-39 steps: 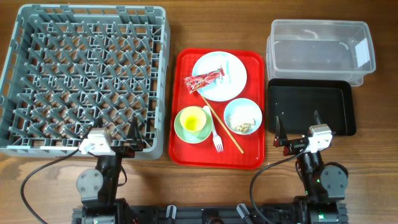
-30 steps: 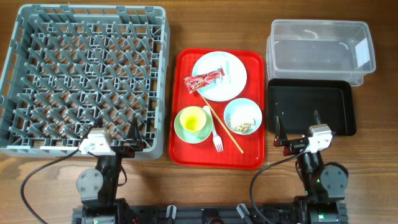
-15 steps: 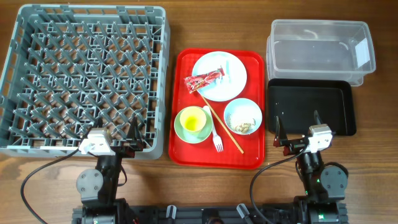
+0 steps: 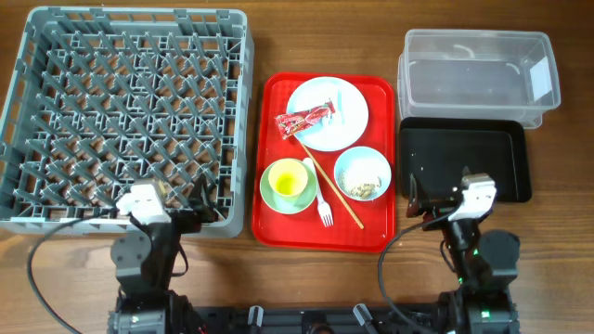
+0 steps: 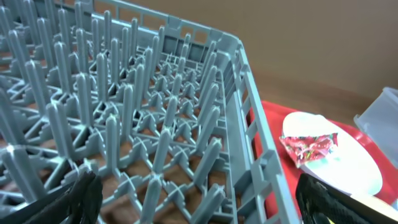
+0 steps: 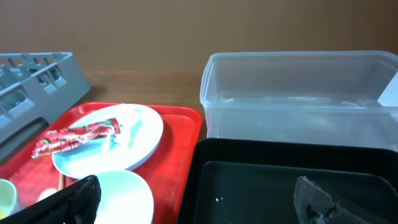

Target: Sort waste into correct bins and load items into the dishwasher rack

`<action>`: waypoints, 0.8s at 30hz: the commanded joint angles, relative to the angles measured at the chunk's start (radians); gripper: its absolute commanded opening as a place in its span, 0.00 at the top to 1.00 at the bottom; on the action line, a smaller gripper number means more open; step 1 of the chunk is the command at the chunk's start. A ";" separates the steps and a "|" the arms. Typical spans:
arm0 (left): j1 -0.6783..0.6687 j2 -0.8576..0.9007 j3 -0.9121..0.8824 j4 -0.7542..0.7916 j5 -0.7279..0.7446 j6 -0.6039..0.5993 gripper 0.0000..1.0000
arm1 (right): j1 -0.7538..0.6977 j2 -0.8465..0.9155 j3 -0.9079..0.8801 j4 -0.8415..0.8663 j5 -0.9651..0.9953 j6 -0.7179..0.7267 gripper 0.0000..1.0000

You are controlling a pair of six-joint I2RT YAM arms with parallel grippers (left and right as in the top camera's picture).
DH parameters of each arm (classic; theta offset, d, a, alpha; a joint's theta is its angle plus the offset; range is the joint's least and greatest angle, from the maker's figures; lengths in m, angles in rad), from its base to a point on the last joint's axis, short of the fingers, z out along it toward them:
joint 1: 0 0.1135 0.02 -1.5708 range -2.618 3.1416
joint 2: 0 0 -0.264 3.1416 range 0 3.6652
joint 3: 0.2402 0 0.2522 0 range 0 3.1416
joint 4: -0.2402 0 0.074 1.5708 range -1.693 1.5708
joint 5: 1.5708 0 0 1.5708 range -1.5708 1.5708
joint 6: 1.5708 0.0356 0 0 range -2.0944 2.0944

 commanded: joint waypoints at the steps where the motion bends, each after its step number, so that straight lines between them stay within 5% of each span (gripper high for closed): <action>1: -0.005 0.152 0.164 -0.078 0.009 -0.012 0.00 | 0.003 0.150 0.142 -0.030 0.017 0.037 0.00; 4: -0.005 0.290 0.311 -0.208 0.010 -0.012 0.00 | 0.003 0.364 0.318 -0.134 -0.035 0.043 0.00; 7: -0.005 0.516 0.569 -0.489 0.010 -0.012 0.00 | 0.003 0.711 0.637 -0.418 -0.089 0.025 0.00; 12: -0.005 0.612 0.679 -0.607 0.010 -0.012 0.00 | 0.003 0.944 0.874 -0.634 -0.090 -0.022 0.00; 24: -0.005 0.616 0.681 -0.608 0.013 -0.013 0.00 | 0.025 1.041 0.935 -0.489 -0.358 0.017 0.01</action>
